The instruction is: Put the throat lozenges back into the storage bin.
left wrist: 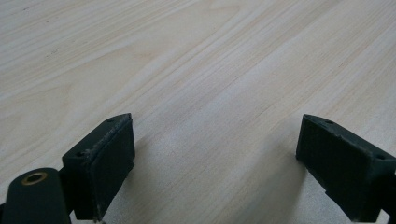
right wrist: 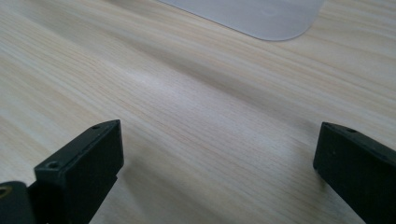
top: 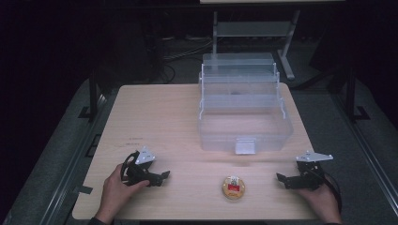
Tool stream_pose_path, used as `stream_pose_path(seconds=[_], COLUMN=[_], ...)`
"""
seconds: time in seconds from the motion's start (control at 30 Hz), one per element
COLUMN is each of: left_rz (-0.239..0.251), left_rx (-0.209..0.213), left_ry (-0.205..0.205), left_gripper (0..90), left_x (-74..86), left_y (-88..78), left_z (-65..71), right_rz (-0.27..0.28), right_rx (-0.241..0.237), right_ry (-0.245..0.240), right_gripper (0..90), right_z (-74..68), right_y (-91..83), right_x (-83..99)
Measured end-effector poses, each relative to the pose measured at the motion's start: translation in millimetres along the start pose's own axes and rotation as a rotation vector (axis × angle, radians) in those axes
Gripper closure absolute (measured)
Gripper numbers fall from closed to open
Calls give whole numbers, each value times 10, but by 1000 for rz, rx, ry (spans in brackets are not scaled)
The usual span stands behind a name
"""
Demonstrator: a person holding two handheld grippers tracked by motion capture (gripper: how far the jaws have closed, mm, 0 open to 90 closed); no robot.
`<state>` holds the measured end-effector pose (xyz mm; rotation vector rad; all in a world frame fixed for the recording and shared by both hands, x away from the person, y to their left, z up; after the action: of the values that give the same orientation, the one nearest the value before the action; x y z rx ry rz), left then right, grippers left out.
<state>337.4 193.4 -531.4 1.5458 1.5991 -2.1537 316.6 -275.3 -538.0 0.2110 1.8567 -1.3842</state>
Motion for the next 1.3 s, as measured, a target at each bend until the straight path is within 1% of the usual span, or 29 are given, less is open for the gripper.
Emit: stream_pose_path(seconds=[0.07, 0.17, 0.33, 0.57, 0.67, 0.83, 0.97, 1.13, 1.3], left_rz=[0, 0, 0, -1, 0, 0, 0, 1, 1], left_rx=[0, 0, 0, 0, 0, 0, 0, 0, 0], left_ry=[0, 1, 1, 0, 0, 0, 0, 1, 0], left_gripper=[108, 108, 108, 108, 108, 108, 108, 108, 108], left_x=[0, 0, 0, 0, 0, 0, 0, 0, 0], left_y=[0, 0, 0, 0, 0, 0, 0, 0, 0], left_z=[0, 0, 0, 0, 0, 0, 0, 0, 0], right_rz=[-2, -8, 1, -3, -16, -21, -29, -35, -46], right_rx=[-17, -21, -33, -48, -68, -83, -95, -113, -126], right_ry=[10, 3, -11, -34, -46, -67, -72, -81, -106], right_gripper=[12, 12, 12, 11, 12, 12, 11, 11, 11], right_z=[-25, -68, -134, -196, -247, -281, -316, -401, -477], right_y=[-4, -20, -87, -89, -89, -83, -80, -80, -65], right_x=[-8, -13, -81, -123, -133, -151, -172, -199, -221])
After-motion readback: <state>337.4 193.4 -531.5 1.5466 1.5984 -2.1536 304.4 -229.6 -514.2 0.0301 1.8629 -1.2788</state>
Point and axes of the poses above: each handheld gripper's, and its own axes: y roughly forward along the jaws, x roughly out of its underside, z roughly to its right, the point moved 8 cm from there along y, roughly forward along the jaws, and after that the axes turned 2 degrees about -x, right-handed, at the moved point
